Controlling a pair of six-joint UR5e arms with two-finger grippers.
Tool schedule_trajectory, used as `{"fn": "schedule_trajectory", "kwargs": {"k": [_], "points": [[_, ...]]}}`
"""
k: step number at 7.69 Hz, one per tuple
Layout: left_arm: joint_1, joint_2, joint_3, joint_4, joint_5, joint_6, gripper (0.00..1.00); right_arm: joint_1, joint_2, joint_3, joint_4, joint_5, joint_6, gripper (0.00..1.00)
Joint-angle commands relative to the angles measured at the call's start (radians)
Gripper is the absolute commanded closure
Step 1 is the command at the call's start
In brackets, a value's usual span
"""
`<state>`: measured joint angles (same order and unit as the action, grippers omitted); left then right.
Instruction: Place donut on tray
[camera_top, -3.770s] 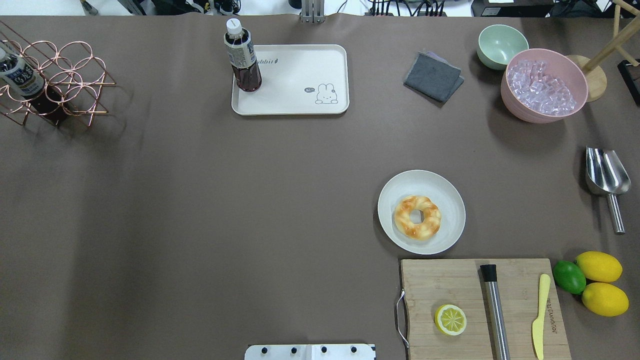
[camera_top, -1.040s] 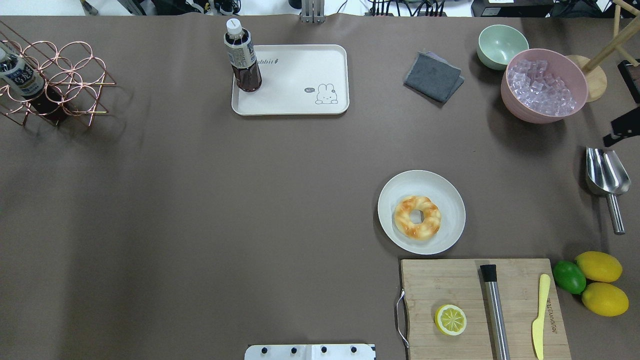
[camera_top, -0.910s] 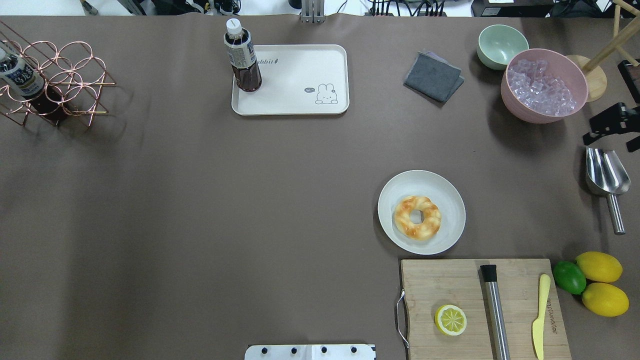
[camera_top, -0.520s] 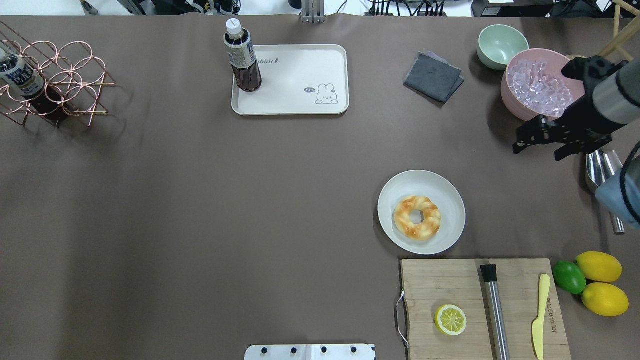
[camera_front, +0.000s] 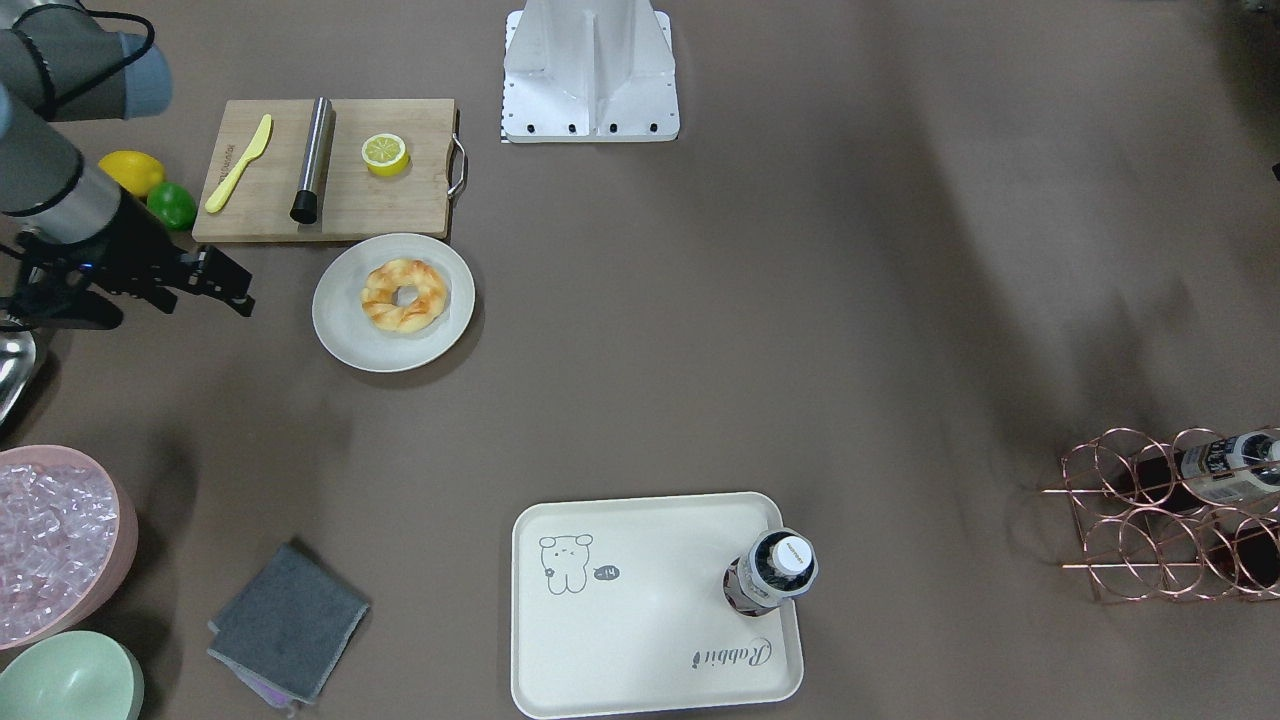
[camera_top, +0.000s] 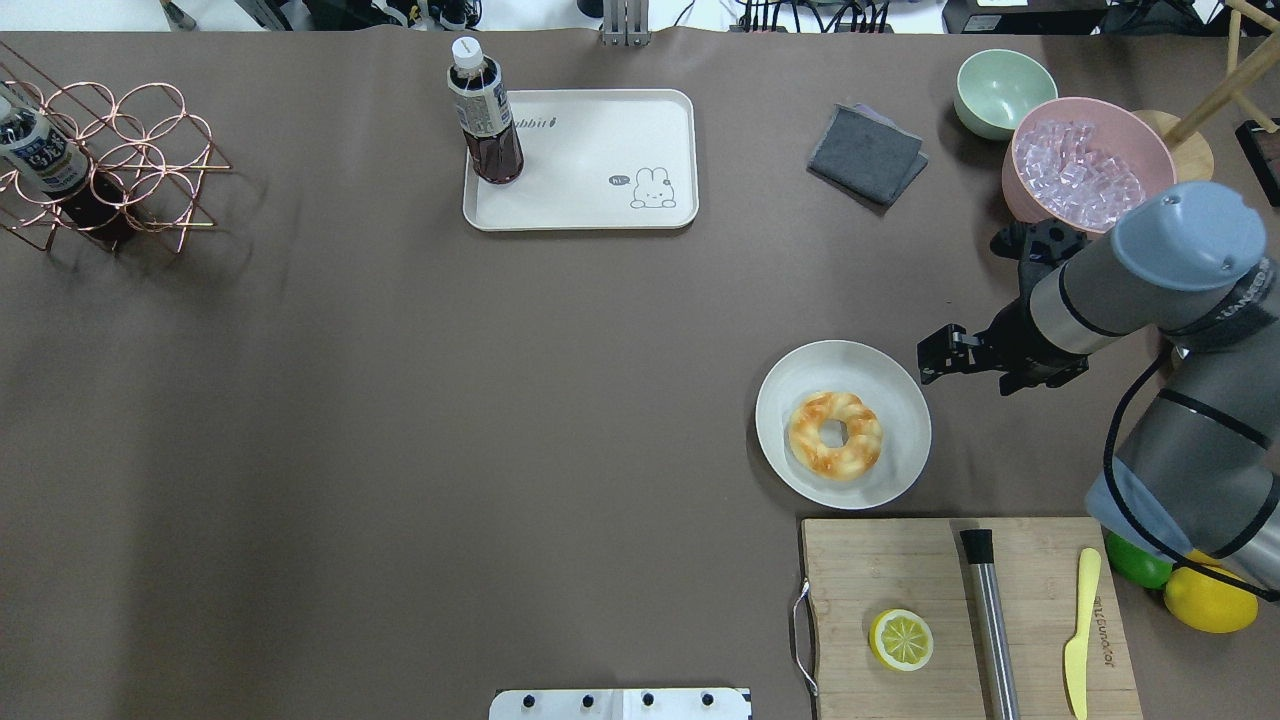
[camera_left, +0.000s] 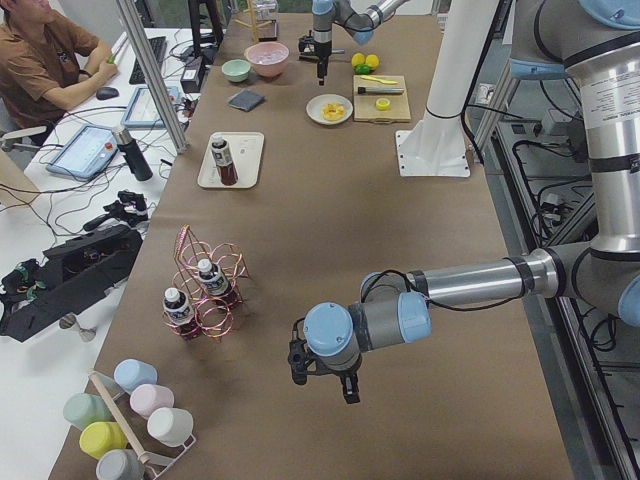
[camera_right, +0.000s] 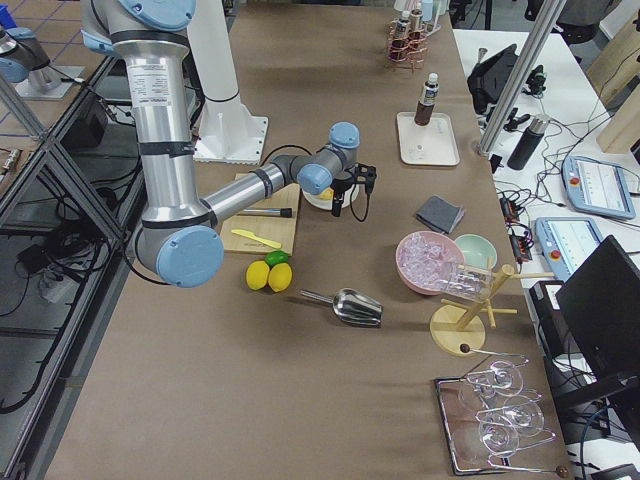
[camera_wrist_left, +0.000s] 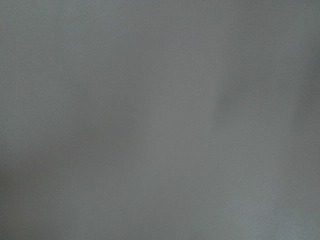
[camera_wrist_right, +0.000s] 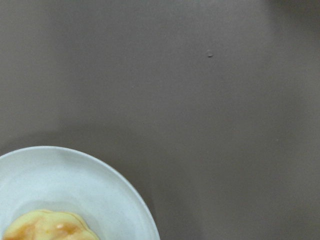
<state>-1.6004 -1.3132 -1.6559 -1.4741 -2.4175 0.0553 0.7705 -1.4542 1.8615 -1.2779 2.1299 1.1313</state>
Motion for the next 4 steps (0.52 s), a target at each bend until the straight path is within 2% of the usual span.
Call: {"fn": "schedule_trajectory", "kwargs": {"k": [1, 3, 4], "points": [[0.000, -0.005, 0.005, 0.000, 0.000, 0.003, 0.02, -0.063, 0.000, -0.031, 0.023, -0.025, 0.011, 0.09], [0.000, -0.003, 0.005, 0.000, 0.000, 0.003, 0.02, -0.077, 0.000, -0.105, 0.136, -0.038, 0.016, 0.09], [0.000, -0.003, 0.005, 0.000, 0.001, 0.003, 0.02, -0.079, 0.003, -0.110, 0.147, -0.038, 0.024, 0.09]]}}
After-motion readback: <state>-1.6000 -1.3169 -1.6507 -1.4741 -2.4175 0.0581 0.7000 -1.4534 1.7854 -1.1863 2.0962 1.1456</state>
